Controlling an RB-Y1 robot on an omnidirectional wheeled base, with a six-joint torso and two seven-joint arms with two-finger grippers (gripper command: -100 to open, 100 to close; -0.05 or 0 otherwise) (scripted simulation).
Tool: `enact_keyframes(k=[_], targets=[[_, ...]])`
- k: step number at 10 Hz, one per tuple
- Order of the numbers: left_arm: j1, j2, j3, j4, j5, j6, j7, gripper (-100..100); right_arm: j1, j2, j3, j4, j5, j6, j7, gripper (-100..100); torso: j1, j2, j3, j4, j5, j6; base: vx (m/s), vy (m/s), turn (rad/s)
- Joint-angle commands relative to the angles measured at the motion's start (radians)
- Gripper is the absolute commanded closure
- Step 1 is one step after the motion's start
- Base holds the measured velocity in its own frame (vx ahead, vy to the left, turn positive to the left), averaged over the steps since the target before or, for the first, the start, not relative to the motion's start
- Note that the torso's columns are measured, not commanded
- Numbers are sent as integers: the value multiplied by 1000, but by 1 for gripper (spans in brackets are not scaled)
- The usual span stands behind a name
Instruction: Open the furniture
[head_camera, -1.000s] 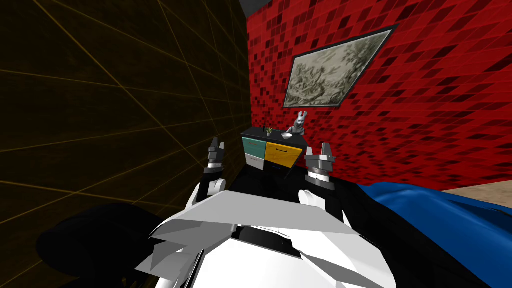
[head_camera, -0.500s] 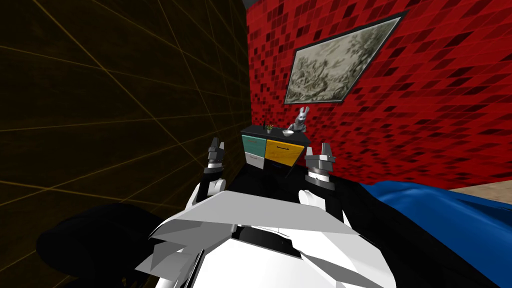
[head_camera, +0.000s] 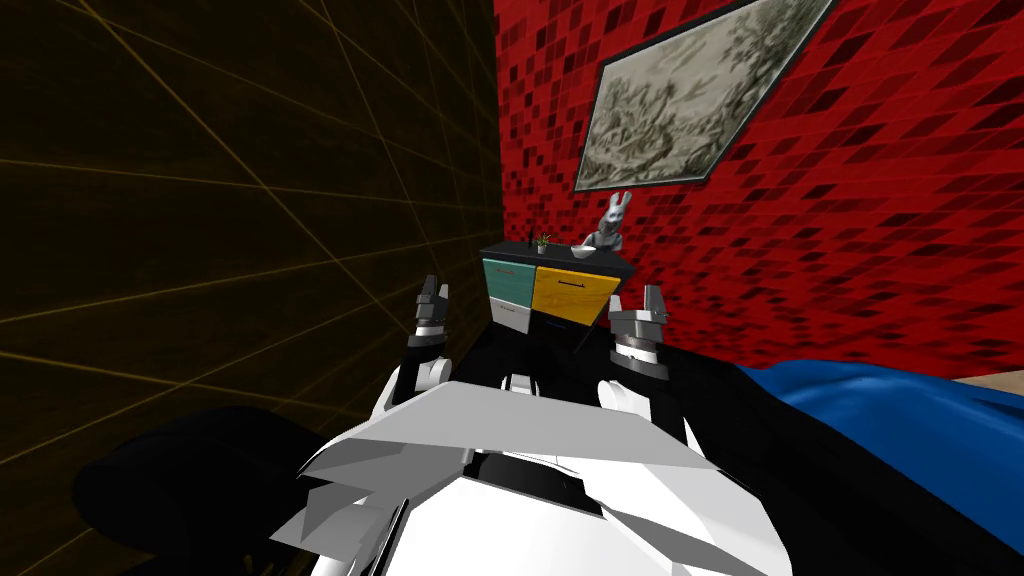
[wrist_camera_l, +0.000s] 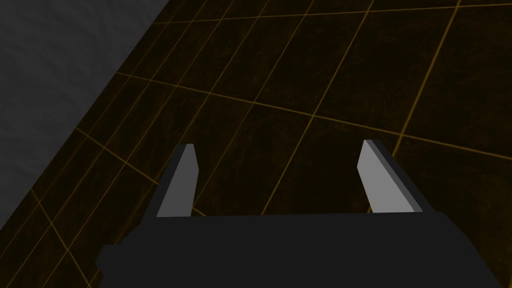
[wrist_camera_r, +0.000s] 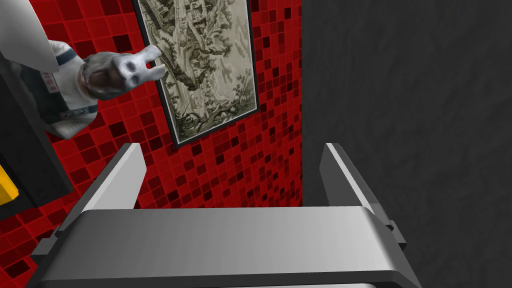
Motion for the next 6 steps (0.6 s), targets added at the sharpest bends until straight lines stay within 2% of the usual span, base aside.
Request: enact_keyframes(k=[1, 3, 4, 6], targets=[[0, 0, 0, 0, 0, 0, 0, 0, -23, -60, -16, 38, 35, 45, 30, -100, 0, 9, -20, 10, 0, 0, 15, 6, 155], [0, 0, 0, 0, 0, 0, 0, 0, -49, -104, -34, 86, 81, 95, 65, -100, 0, 13, -25, 14, 0, 0, 21, 6, 228], [0, 0, 0, 0, 0, 0, 0, 0, -49, -104, -34, 86, 81, 97, 65, -100, 0, 13, -25, 14, 0, 0, 25, 3, 86], [0, 0, 0, 0, 0, 0, 0, 0, -83, -144, -57, 148, 143, 156, 111, -100, 0, 13, -25, 14, 0, 0, 30, 10, 267]])
